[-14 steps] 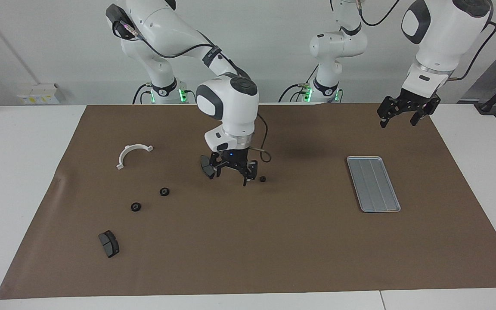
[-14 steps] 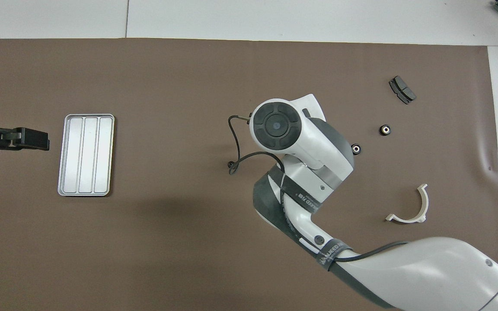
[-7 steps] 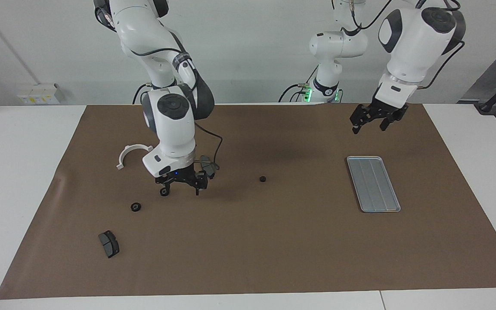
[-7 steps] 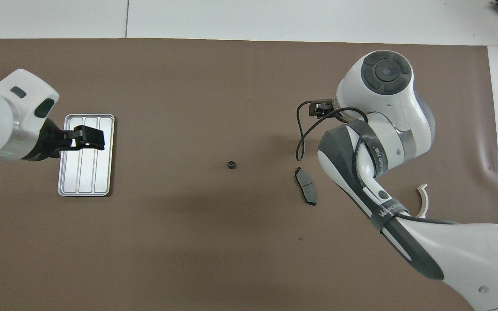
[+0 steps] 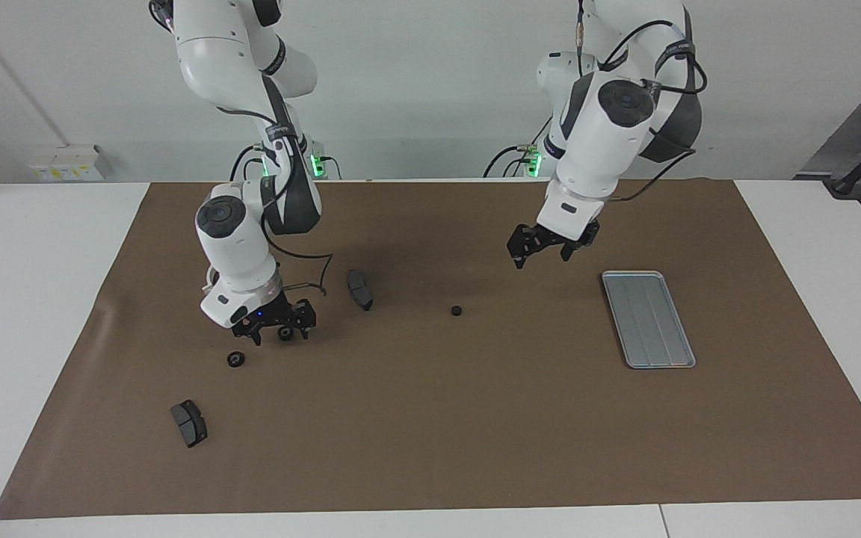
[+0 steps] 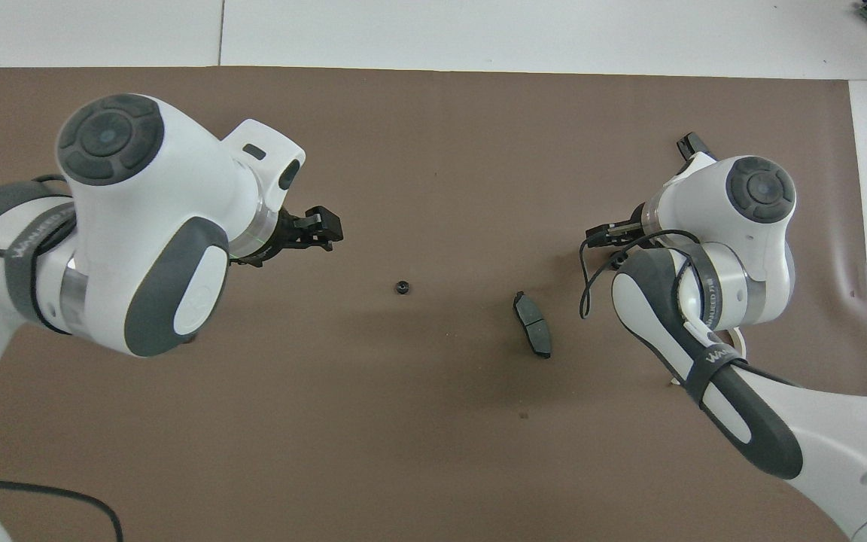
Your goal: Pick bearing gear from pile to tray
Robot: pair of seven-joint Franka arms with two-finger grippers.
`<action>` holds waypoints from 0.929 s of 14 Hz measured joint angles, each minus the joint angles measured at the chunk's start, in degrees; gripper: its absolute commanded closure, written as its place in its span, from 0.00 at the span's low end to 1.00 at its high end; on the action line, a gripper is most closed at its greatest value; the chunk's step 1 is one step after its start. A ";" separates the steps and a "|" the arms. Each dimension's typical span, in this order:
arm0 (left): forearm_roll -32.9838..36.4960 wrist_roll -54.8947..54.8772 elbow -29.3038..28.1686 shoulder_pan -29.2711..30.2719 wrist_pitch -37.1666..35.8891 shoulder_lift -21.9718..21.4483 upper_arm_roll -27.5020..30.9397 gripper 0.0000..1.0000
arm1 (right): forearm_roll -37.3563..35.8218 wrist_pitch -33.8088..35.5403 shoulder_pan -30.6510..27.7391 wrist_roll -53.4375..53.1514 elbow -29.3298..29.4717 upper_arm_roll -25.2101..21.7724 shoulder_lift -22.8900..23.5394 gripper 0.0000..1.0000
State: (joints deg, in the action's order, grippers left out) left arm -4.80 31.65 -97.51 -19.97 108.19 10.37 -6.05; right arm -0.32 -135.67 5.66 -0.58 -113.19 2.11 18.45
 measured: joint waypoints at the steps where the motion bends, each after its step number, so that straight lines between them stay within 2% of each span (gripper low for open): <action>1: 0.47 0.83 0.95 -1.66 0.04 1.77 0.04 0.00 | 0.00 -0.01 0.08 0.25 -0.96 0.01 -0.33 0.00; 3: 2.56 5.20 3.54 -5.08 0.76 6.27 0.03 0.00 | 0.00 -0.01 0.19 0.40 -2.42 0.01 -1.02 0.00; 5: 3.56 8.06 5.37 -7.97 5.45 11.05 0.03 0.00 | 0.00 -0.01 0.19 1.73 -4.01 0.00 -1.80 0.00; 6: 3.63 8.72 5.28 -8.63 8.23 12.61 0.05 0.00 | 0.00 -0.01 0.19 2.42 -4.65 -0.04 -2.11 0.04; 7: 3.72 9.11 4.99 -8.86 10.80 13.80 0.10 0.00 | 0.00 -0.01 0.18 2.68 -5.10 -0.13 -2.30 0.09; 10: 4.22 9.20 3.19 -8.86 16.65 16.15 0.58 0.00 | 0.00 -1.18 0.18 2.72 -5.94 -0.26 -2.47 0.17; 13: 5.86 9.20 0.05 -8.92 20.21 16.46 0.57 0.00 | 0.00 -4.33 0.18 2.72 -7.70 -0.29 -2.46 0.28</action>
State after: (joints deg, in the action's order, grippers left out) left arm 1.06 40.85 -97.46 -28.89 128.41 26.84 -5.48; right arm -0.31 -140.00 5.84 2.13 -120.89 1.82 15.99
